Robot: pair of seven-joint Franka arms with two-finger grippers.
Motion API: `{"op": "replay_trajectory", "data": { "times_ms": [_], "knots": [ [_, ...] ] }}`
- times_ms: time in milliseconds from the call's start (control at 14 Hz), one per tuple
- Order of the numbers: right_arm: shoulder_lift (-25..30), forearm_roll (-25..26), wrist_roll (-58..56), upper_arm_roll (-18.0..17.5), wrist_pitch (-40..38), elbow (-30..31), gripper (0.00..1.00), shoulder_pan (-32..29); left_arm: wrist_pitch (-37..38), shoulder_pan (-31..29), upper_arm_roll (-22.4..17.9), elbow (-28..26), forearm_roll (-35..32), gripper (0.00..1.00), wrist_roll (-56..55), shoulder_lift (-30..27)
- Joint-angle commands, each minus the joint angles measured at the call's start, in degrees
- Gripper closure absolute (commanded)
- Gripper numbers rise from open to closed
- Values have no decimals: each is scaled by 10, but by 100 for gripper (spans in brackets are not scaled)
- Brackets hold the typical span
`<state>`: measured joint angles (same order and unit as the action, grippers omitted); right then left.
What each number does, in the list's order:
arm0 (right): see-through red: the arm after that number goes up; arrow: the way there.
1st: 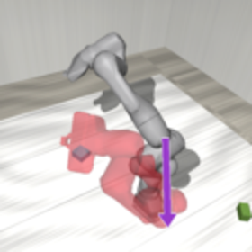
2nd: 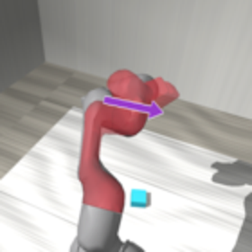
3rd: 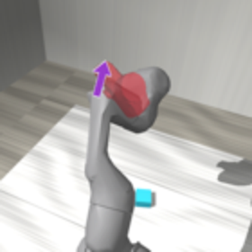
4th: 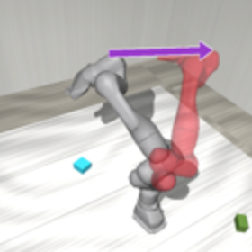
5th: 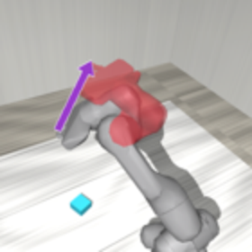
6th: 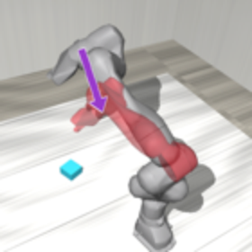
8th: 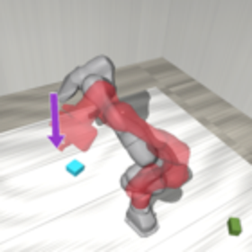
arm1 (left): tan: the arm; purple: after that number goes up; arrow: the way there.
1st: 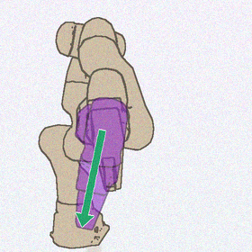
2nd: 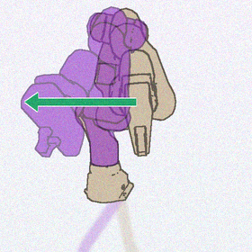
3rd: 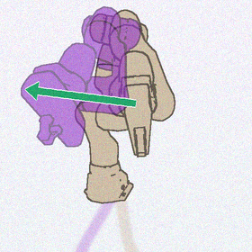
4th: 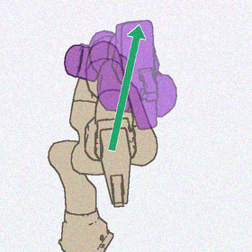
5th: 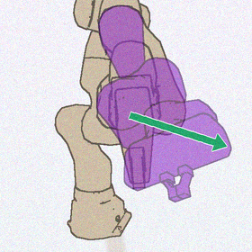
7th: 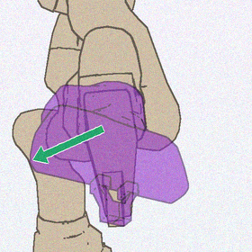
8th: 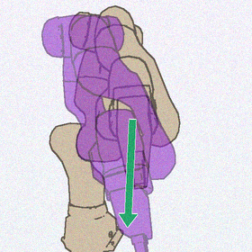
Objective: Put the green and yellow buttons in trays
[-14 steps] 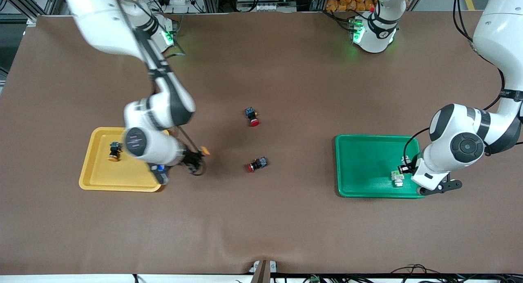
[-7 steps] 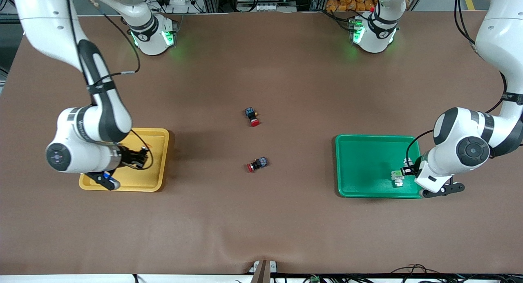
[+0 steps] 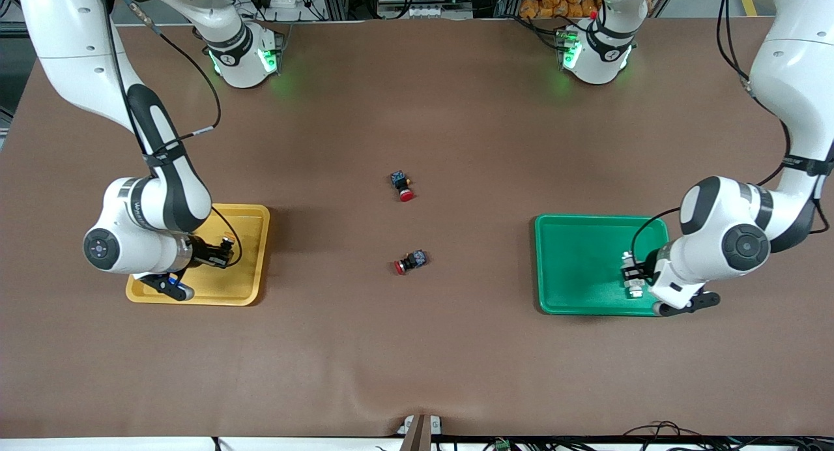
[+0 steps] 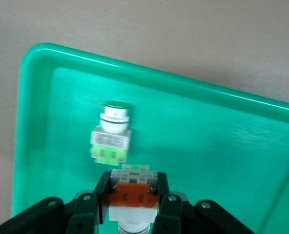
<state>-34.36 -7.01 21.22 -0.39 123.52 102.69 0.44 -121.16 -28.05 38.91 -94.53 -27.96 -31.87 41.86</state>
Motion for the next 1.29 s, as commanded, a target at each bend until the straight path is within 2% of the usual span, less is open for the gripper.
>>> {"op": "replay_trajectory", "data": {
  "times_ms": [0,71,143,357,500,714,786,1000,1143,1214],
  "knots": [
    [11,7,-5,-5,3,8,0,-7,-10,23,3,11,13,62,-10,12],
    [12,8,-5,-5,0,3,0,-6,-19,25,3,11,14,16,-11,12],
    [18,7,0,-6,-4,1,0,-10,-20,25,3,9,14,0,-11,12],
    [21,7,6,-5,-43,-50,0,-11,-14,25,5,7,11,0,-6,-12],
    [27,6,1,-5,-60,-110,0,-18,-13,23,9,7,5,0,-3,-39],
    [18,10,-3,-5,-241,-264,0,-23,28,20,11,13,9,0,46,-105],
    [23,12,-6,-4,-270,-294,0,-25,43,20,11,13,11,0,54,-133],
    [53,12,-1,-3,-335,-332,0,-33,94,20,13,13,15,0,80,-208],
    [89,8,-5,-10,-380,-348,0,-32,118,19,18,23,71,0,102,-247],
    [112,9,-7,-14,-388,-349,0,-27,139,19,17,46,103,0,111,-255]
  ]
}}
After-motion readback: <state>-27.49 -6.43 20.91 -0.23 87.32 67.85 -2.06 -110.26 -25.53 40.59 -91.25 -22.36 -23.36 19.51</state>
